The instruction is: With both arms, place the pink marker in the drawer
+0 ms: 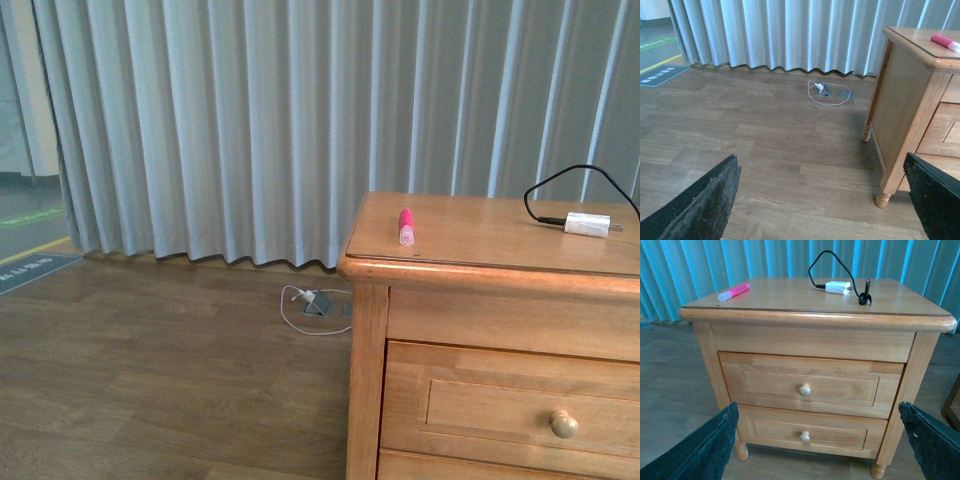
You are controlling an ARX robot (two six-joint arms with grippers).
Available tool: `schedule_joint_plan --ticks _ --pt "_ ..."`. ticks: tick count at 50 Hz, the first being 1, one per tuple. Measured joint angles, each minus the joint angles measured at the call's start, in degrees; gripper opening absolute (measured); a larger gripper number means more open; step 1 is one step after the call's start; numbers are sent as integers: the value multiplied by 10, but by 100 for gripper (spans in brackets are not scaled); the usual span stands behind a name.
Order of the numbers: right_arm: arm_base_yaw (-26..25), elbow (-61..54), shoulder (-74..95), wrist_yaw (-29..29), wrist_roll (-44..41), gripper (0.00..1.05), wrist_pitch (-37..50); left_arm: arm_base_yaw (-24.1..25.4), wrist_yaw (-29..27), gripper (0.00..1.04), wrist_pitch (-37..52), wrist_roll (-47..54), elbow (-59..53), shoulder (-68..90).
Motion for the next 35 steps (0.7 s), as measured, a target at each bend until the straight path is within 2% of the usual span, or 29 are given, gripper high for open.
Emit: schedule_joint_plan --ticks 35 --pt "0 0 0 0 0 96 0 0 0 99 0 0 0 0"
